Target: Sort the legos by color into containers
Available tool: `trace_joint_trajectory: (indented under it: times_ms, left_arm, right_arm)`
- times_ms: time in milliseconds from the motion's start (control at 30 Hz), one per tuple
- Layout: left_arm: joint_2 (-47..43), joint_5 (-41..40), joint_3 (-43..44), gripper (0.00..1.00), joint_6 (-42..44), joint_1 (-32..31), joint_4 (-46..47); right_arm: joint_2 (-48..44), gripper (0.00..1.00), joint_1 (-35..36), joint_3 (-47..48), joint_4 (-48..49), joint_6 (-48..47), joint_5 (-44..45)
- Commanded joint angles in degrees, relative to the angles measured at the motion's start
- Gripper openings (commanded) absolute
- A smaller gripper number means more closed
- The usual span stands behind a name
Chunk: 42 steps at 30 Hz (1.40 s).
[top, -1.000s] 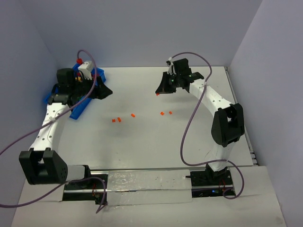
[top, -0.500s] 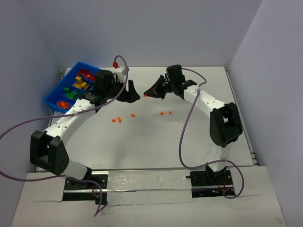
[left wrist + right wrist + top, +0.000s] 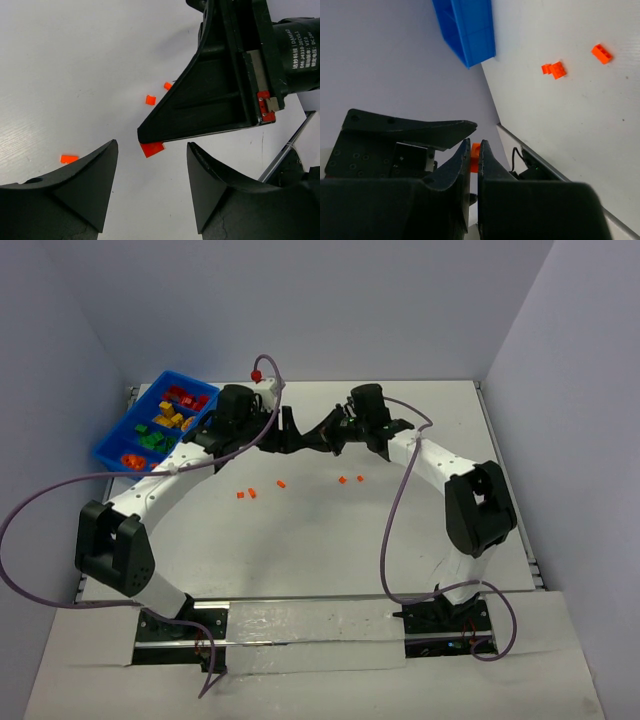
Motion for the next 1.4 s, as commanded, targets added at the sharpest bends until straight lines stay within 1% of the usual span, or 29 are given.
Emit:
trace_joint_trajectory:
  times_ms: [0, 200, 267, 367, 433, 500, 533, 600, 633, 667, 800, 833, 900, 933, 967, 1067, 1100, 1133, 1167, 1233, 1267, 1300, 1367]
  left_arm:
    - [0.97, 0.02, 3.09, 0.64, -1.30, -0.01, 2.41]
    - [1.18, 0.42, 2.58, 0.57, -1.30, -0.01, 2.12]
    - [0.92, 0.41, 2.40, 0.52, -1.30, 0.08, 2.21]
    - [0.61, 0.48, 2.40, 0.38, -1.44, 0.08, 2.51]
    - [0.48, 0.78, 2.52, 0.32, -1.44, 0.17, 2.64]
    - [0.39, 1.18, 2.61, 0.22, -1.48, 0.36, 2.79]
    - [0.35, 1.43, 2.63, 0.16, -1.52, 0.55, 2.78]
    - [0.19, 1.87, 2.35, 0.05, -1.28, 0.89, 2.58]
    - [0.05, 1.84, 2.13, 0.00, -1.17, 1.01, 2.36]
    - [-0.31, 1.94, 1.66, 0.00, -0.98, 1.24, 2.21]
    - [-2.33, 2.75, -1.14, 0.00, 0.67, 3.04, 0.89]
    - [-3.08, 2.87, -1.81, 0.00, 1.59, 3.94, 0.37]
    - [-5.05, 3.11, -2.90, 0.00, 4.03, 5.48, -2.15]
    - [-5.93, 3.22, -3.45, 0.00, 5.66, 6.76, -3.57]
    - [-6.15, 3.34, -3.82, 0.00, 7.09, 8.22, -4.01]
    - [-8.60, 5.73, -3.83, 0.00, 11.55, 15.78, -11.47]
    - [-8.85, 7.23, -2.74, 0.00, 14.95, 20.44, -15.11]
    - [-8.92, 7.97, -2.15, 0.00, 18.21, 22.69, -16.61]
    - [-9.01, 8.05, -1.47, 0.00, 18.56, 25.00, -18.08]
    - [-8.54, 5.29, 1.48, 0.00, 25.16, 33.16, -21.63]
    - [-8.20, 3.33, 2.67, 0.00, 27.18, 35.68, -23.20]
    - [-6.81, 3.14, 3.65, 0.00, 28.79, 37.49, -24.62]
    - [-5.23, 3.92, 5.76, 0.00, 32.55, 43.85, -27.62]
  right_arm:
    - [-3.95, 0.00, 0.49, -0.91, 5.52, 2.78, -2.65]
    - [-4.39, 0.00, 0.59, -1.56, 6.14, 3.46, -3.43]
    - [-4.57, 0.00, 0.75, -2.09, 8.07, 3.65, -3.79]
    - [-4.57, 0.00, 0.99, -2.43, 8.36, 3.37, -3.79]
    - [-4.53, 0.00, 1.03, -3.04, 9.12, 3.62, -3.95]
    - [-4.48, 0.00, 1.12, -3.44, 10.04, 3.95, -4.40]
    - [-4.48, 0.03, 1.12, -3.50, 10.17, 3.86, -4.44]
    - [-4.50, 0.14, 1.12, -3.61, 10.69, 3.81, -4.58]
    - [-4.57, 0.22, 1.12, -3.70, 10.93, 3.81, -4.58]
    - [-4.57, 0.33, 1.09, -3.78, 11.19, 3.76, -4.58]
    - [-4.62, 0.64, 0.74, -4.01, 11.98, 3.05, -4.65]
    - [-4.65, 0.68, 0.59, -3.85, 11.90, 2.54, -4.53]
    - [-4.86, 0.74, -0.11, -3.48, 11.37, 0.63, -4.13]
    - [-4.92, 0.78, -0.55, -3.14, 11.15, -0.14, -3.95]
    - [-4.92, 0.78, -0.68, -3.00, 11.15, -0.41, -3.86]
    - [-5.15, 0.82, -3.02, -1.88, 10.14, -6.81, -3.58]
    - [-4.81, 0.83, -4.10, -0.52, 8.66, -11.56, -4.23]
    - [-4.59, 0.85, -4.55, 0.44, 7.18, -13.95, -4.30]
    - [-4.34, 0.87, -5.06, 1.70, 4.56, -17.05, -4.08]
    - [-4.21, 0.91, -5.90, 5.43, -3.18, -27.91, -2.69]
    - [-4.39, 0.93, -6.09, 6.43, -4.65, -30.48, -1.93]
    - [-4.57, 0.95, -6.18, 7.05, -8.28, -36.45, -1.05]
    - [-4.84, 0.99, -6.19, 7.87, -11.38, -41.54, 0.44]
